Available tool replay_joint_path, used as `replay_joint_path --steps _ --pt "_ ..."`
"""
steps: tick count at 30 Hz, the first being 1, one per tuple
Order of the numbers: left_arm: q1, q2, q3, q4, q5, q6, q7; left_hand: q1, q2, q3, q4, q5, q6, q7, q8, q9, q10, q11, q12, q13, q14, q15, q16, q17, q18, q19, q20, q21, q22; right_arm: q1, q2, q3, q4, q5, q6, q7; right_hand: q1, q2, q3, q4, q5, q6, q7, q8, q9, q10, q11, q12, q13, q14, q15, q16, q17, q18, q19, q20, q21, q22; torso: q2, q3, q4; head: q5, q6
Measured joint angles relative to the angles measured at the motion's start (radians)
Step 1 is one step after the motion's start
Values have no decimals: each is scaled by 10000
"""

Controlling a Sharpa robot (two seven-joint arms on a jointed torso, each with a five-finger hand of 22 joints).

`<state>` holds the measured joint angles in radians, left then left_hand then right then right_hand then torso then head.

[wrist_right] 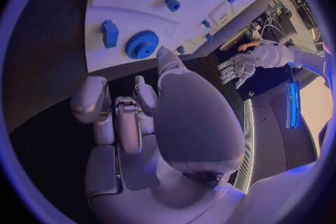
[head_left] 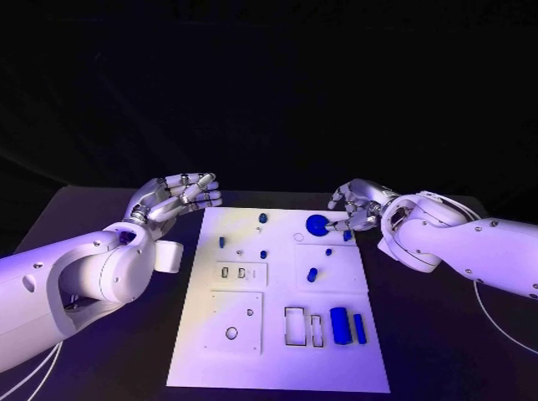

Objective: Assemble the parts on the task board

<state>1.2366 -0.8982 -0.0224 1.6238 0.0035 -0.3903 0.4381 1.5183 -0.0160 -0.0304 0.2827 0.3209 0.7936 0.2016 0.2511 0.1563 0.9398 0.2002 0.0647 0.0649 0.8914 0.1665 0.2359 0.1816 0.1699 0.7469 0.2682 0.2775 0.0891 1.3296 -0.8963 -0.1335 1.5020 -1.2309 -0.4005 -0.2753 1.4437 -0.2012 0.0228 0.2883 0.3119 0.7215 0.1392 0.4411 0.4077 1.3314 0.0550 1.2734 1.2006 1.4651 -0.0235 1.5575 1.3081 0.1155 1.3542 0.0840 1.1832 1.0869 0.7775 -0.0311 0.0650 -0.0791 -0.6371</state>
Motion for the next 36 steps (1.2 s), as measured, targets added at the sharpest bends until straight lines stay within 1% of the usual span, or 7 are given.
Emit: replay_joint_path --steps 3,7,14,22,26,31,36 --pt "0 8 0 1 -29 4 -16 0 0 0 0 0 -36 36 0 0 0 0 0 0 -35 35 0 0 0 0 0 0 0 -7 163 -12 -115 50 44 -33 -66 66 29 17 40 0 0 56 -24 160 4 339 360 0 0 44 -1 0 35 35 73 122 21 12 7 -8 -12" --pt "0 17 0 13 -75 12 -43 0 0 0 0 0 -36 36 0 0 0 0 0 0 -35 35 0 0 0 0 0 0 1 -29 374 -31 -287 91 85 -57 -66 66 69 13 97 0 0 78 -42 292 -4 570 627 0 1 93 -1 -1 103 35 154 249 39 23 18 50 -54" --pt "-1 28 0 29 -138 33 -76 0 0 0 0 0 -36 36 -39 0 -36 -36 0 0 -70 -1 0 -1 0 -34 34 0 1 -90 667 -46 -609 121 113 -72 -4 128 177 -14 156 0 0 117 -77 312 17 735 797 0 1 93 -2 -1 104 36 250 379 54 22 30 72 -113" --pt "-1 25 -1 33 -176 49 -98 0 0 1 0 0 -36 36 -39 0 -36 -36 0 0 -70 -1 0 -2 0 -34 34 1 1 -112 727 -48 -819 124 113 -85 13 144 237 -12 156 0 0 156 -113 496 19 993 1076 0 1 93 -3 -1 140 73 338 479 46 17 35 91 -148" --pt "-1 23 0 33 -187 52 -106 0 0 1 0 0 -38 34 -39 0 -36 -36 0 0 -70 -1 0 -2 -1 -34 34 1 1 -119 747 -49 -848 123 116 -89 13 144 303 -27 194 0 0 156 -124 496 19 1031 1077 0 1 93 -3 -1 140 72 338 498 40 16 18 93 -157" --pt "-1 24 0 36 -194 55 -113 0 0 1 0 0 -71 1 -39 0 -35 -36 0 0 -70 -1 0 -3 0 -34 34 1 -9 -147 789 -55 -875 117 149 -90 53 185 333 -2 194 0 0 194 -135 534 53 1076 1077 0 1 93 -4 0 140 73 338 520 39 18 18 89 -160" --pt "-1 25 0 36 -199 57 -116 0 0 1 0 0 -71 1 -39 0 -35 -36 0 0 -70 -2 0 -1 0 -34 34 1 -9 -176 836 -63 -919 105 201 -90 53 184 358 -27 194 1 0 193 -138 567 21 1119 1077 0 1 93 -4 0 140 73 385 536 36 15 23 83 -166"
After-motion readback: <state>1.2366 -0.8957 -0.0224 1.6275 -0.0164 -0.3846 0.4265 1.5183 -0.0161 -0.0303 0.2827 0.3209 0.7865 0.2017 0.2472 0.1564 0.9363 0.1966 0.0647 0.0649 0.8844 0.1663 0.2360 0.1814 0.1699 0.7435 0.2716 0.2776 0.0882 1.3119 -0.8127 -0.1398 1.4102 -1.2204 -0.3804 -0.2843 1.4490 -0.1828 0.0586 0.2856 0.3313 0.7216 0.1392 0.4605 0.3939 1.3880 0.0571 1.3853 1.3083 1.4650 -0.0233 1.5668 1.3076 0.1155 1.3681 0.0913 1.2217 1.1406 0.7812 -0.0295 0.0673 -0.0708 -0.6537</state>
